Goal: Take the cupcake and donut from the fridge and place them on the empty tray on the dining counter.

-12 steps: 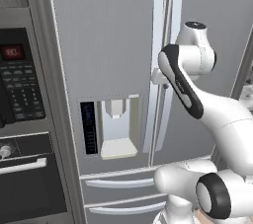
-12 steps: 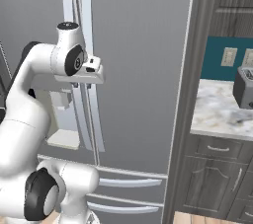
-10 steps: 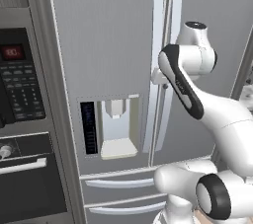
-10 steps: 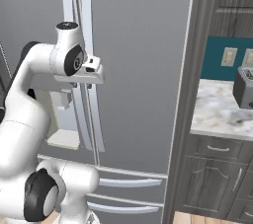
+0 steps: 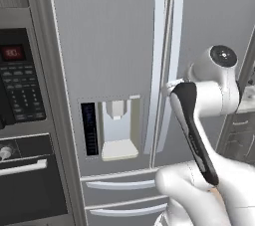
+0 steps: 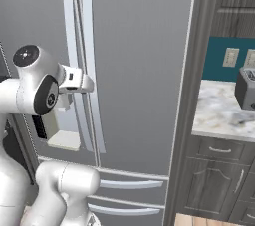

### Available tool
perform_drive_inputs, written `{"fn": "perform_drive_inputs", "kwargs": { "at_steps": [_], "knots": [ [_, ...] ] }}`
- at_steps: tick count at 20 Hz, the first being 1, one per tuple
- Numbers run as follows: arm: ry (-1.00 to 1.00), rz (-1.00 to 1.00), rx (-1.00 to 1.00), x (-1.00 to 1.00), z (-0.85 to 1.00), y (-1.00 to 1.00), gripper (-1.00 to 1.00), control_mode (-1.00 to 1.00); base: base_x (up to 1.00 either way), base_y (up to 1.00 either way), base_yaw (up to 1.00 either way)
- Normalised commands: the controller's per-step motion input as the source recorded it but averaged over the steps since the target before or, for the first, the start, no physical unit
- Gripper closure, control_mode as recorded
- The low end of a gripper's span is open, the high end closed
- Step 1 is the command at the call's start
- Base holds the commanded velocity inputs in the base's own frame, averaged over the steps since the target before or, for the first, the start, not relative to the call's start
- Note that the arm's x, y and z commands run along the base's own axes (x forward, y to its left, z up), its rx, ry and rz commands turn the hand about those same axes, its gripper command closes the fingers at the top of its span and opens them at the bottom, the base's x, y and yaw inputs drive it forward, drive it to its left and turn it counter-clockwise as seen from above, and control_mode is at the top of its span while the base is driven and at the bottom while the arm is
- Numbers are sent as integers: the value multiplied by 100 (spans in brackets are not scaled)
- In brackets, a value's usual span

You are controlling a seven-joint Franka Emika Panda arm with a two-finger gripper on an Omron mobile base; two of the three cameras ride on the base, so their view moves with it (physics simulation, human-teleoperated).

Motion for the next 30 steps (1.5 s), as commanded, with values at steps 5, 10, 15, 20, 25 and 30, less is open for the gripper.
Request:
{"fn": "perform_drive_inputs", "kwargs": {
  "at_steps": [5, 10, 15, 20, 25, 30],
  "knots": [
    [-10, -1, 1, -35, 1, 0, -100, -100, 0, 0, 0],
    [-10, -1, 0, -59, 25, 0, -100, -100, 0, 0, 0],
    [-14, -4, 5, -76, 24, 0, -100, -100, 0, 0, 0],
    [0, 0, 0, 0, 0, 0, -100, 100, -100, 0, -4],
    [0, 0, 0, 0, 0, 0, -100, 100, -70, 0, -3],
    [0, 0, 2, 20, 0, 0, -100, -100, 0, 0, 0]
  ]
}}
